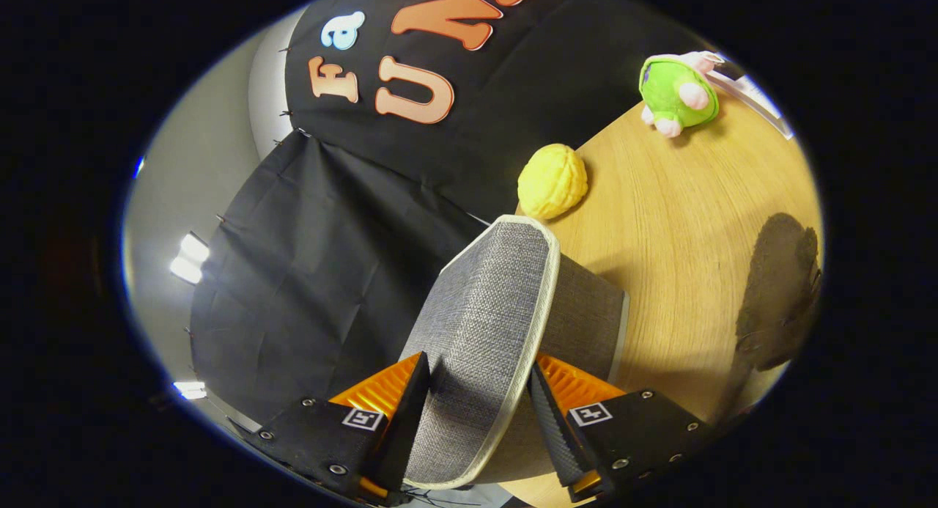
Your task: Open the storage box then place both shoes into the box .Put the left shoe in first, then the right shoe, with the right side of both shoes facing outward in a uniform manner.
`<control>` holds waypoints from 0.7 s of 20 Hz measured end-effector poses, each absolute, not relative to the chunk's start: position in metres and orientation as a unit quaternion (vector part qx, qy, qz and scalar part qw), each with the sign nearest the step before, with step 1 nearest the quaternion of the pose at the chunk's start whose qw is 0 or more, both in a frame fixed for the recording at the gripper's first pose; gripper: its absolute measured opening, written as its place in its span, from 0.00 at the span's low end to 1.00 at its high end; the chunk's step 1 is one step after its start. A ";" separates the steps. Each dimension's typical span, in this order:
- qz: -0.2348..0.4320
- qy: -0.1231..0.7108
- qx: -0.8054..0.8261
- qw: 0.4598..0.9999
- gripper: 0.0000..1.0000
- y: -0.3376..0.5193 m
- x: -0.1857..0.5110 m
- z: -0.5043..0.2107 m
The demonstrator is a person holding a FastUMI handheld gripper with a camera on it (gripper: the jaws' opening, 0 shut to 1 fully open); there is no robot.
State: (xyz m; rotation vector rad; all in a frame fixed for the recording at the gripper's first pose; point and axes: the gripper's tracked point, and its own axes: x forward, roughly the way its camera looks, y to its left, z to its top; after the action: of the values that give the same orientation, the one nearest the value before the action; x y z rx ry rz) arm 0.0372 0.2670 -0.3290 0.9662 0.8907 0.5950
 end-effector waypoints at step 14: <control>0.262 0.358 0.459 0.770 0.10 0.250 0.064 -0.247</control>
State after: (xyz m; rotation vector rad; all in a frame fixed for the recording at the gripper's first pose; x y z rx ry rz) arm 0.0638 0.2495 -0.2473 0.9956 0.7776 0.5675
